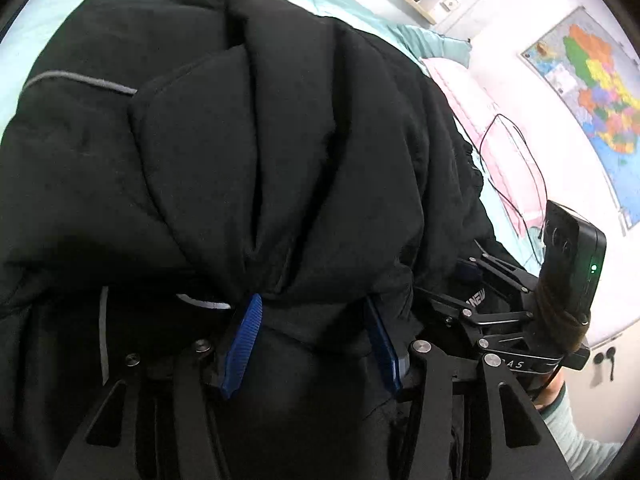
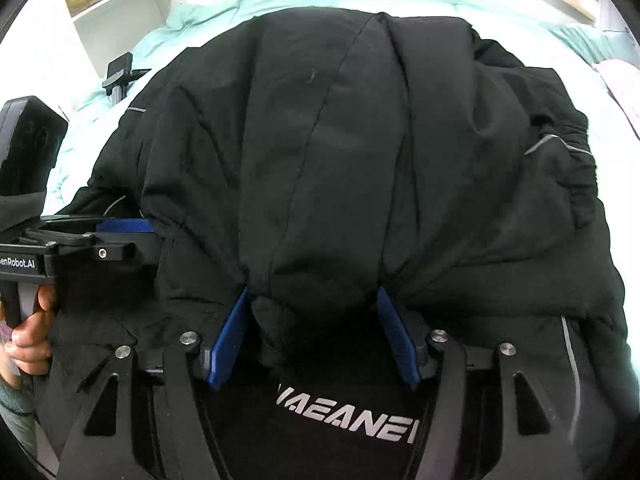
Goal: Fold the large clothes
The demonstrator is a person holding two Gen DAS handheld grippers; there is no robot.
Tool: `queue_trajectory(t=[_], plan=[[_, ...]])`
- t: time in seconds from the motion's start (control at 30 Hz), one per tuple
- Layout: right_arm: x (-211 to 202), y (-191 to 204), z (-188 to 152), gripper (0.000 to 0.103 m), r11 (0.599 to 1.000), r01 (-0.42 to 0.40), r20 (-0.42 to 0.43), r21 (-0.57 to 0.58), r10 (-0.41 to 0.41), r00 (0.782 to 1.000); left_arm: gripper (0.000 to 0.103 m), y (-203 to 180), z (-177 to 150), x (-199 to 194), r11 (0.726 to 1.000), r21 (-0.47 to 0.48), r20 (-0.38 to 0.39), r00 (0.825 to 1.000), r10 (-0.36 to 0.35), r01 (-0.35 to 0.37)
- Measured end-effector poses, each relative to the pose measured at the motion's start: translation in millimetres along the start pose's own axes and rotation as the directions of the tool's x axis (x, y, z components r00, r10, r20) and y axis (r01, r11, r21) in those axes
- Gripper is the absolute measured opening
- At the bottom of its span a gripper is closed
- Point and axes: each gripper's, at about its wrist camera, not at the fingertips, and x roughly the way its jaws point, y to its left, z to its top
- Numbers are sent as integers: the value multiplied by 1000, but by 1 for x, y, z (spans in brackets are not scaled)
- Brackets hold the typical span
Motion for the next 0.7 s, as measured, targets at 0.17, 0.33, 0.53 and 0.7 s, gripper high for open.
queue_trajectory(t=[0.17, 0.33, 0.53, 0.7], plan=[[-38, -10, -22, 65, 993, -87, 25, 82, 86, 996, 55, -13, -25, -53, 999, 5, 62, 997, -45, 44], [-78, -26, -55, 66, 991, -80, 52, 107, 75, 996, 55, -18, -66, -117, 999, 37, 136, 990, 24, -29], [-137, -36, -83, 66, 995, 44, 100, 92, -53, 994, 55, 18, -122, -183, 995, -58, 214, 972, 98, -87], [-175, -48, -106, 66, 980, 175, 132, 95, -187, 974, 55, 53, -163, -219, 984, -153, 232, 964, 126, -92]])
